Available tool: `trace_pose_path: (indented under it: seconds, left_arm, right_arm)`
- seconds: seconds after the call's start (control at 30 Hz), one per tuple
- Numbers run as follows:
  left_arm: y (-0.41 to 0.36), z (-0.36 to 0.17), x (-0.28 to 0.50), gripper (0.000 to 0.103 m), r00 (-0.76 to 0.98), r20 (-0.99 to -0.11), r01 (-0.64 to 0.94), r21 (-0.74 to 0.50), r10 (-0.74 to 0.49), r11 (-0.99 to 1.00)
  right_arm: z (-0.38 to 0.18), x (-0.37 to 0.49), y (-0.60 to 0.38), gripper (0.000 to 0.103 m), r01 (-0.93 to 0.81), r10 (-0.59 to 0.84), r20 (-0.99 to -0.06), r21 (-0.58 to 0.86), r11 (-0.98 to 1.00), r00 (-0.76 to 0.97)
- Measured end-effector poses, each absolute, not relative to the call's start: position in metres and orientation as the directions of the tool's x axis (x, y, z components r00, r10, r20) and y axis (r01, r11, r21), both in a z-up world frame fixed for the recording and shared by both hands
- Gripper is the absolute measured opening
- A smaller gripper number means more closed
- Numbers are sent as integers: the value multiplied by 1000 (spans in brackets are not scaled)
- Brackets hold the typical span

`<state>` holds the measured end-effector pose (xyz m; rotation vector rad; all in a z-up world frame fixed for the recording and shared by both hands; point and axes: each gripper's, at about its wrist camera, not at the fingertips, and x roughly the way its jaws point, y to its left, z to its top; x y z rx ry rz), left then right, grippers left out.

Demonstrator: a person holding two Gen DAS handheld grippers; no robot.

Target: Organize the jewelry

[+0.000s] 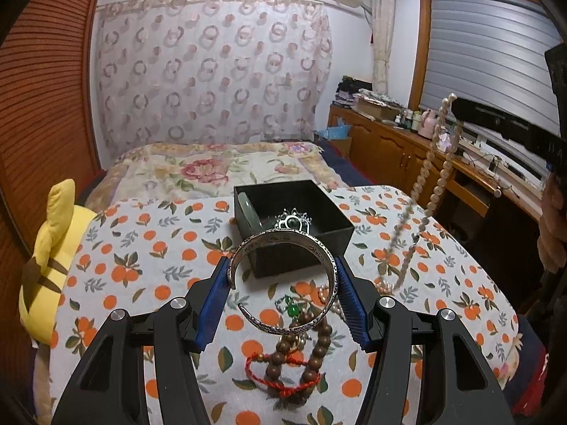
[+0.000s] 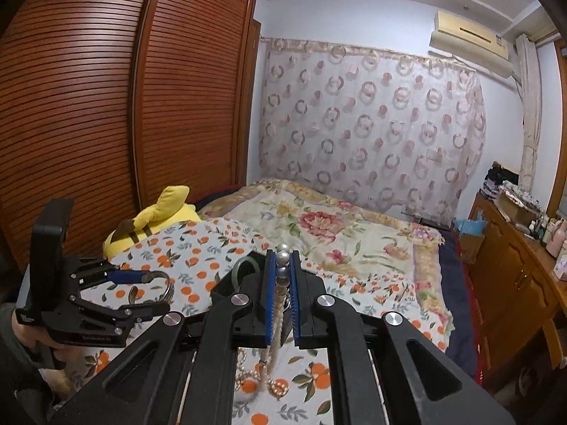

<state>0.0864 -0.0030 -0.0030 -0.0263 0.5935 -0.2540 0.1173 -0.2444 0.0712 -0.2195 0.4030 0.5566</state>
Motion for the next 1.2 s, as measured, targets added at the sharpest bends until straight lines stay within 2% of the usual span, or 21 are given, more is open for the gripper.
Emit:
trace_pose_path:
  seconds: [0.33,0.6,1.2]
  left_arm:
    - [-5,4,116,56,801,-550,230,-81,-236,970]
    - [-6,2,141,56,793,-566,226,-67,-223,972]
    - [-18,-16,201,56,756,-622,221,-48,-203,974]
  right_arm:
    - [109,153,-232,9,-556,481,-361,-136,820,799]
    - [109,188,-217,9,-580,505,-367,-130,804,782]
    - [-25,244,-199,9,-654,547,-592,43,755,592]
